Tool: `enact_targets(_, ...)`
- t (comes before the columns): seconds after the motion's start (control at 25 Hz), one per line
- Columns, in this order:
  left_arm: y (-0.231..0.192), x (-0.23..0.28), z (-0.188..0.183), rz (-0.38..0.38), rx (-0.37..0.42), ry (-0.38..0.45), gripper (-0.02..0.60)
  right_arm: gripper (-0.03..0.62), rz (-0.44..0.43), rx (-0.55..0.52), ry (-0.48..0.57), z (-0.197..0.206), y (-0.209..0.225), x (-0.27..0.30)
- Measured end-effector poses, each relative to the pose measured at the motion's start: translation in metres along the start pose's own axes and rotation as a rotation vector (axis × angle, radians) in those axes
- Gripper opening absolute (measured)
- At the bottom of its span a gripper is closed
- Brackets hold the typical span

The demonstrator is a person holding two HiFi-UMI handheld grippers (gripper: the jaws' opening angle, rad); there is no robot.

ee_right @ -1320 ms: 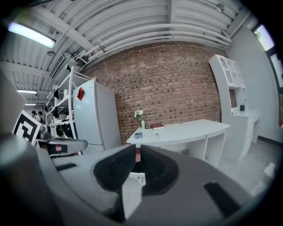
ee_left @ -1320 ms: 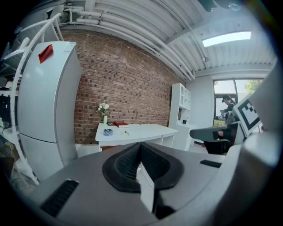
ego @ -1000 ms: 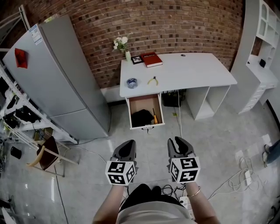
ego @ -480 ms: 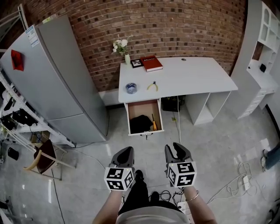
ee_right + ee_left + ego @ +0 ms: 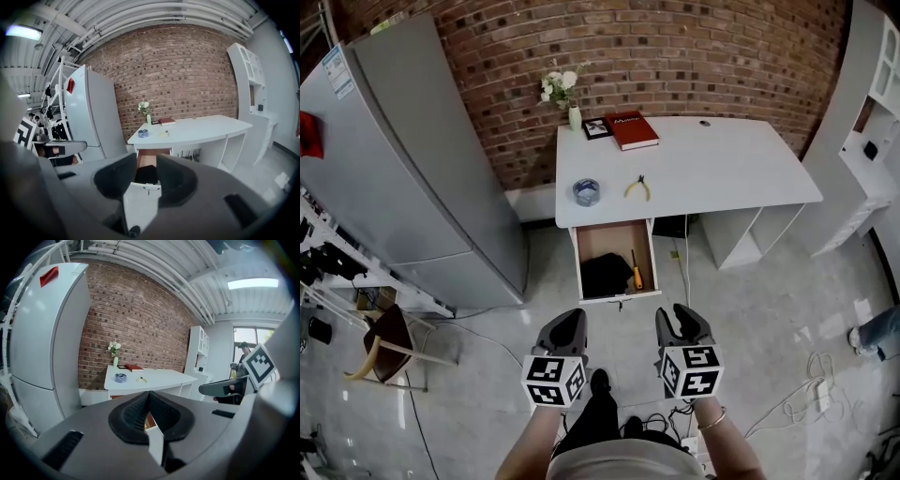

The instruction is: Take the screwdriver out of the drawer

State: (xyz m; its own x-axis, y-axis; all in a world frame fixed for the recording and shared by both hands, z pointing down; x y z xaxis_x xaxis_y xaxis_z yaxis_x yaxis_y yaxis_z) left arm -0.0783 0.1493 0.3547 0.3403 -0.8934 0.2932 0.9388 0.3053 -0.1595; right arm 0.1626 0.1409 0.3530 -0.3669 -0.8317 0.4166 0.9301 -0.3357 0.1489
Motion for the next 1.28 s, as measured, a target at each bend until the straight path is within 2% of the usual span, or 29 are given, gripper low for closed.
enact_targets(0.28, -0.054, 0.048, -0.024, 0.021, -0.021, -0.012, -0.008, 0.115, 0.035, 0.029, -0.052, -0.022, 0.0, 0.065)
enact_targets(0.52, -0.087, 0.082, -0.025, 0.04, -0.016, -0.042, -0.008, 0.115, 0.066, 0.023, -0.082, -0.026, -0.005, 0.107)
enact_targets(0.96, -0.111, 0.121, -0.023, 0.084, -0.04, -0.078, -0.008, 0.115, 0.092, 0.051, -0.148, -0.027, -0.001, 0.158)
enact_targets(1.28, -0.117, 0.153, -0.016, 0.076, -0.056, -0.108, -0.008, 0.115, 0.08, 0.056, -0.227, -0.009, 0.02, 0.2)
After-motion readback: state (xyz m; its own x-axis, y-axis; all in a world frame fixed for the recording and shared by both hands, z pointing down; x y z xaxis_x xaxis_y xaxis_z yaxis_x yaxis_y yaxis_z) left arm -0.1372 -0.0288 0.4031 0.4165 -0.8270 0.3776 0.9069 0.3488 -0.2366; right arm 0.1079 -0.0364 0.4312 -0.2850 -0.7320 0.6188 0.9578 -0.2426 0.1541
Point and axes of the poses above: the fingertips, and each gripper's own axes: x forward along the fingers, y to its right, z out of its underside, the point moved 9 cm from there along -x, backward along the fingers, and after that the axes turned 2 degrees about -z, right-handed, at the moved point
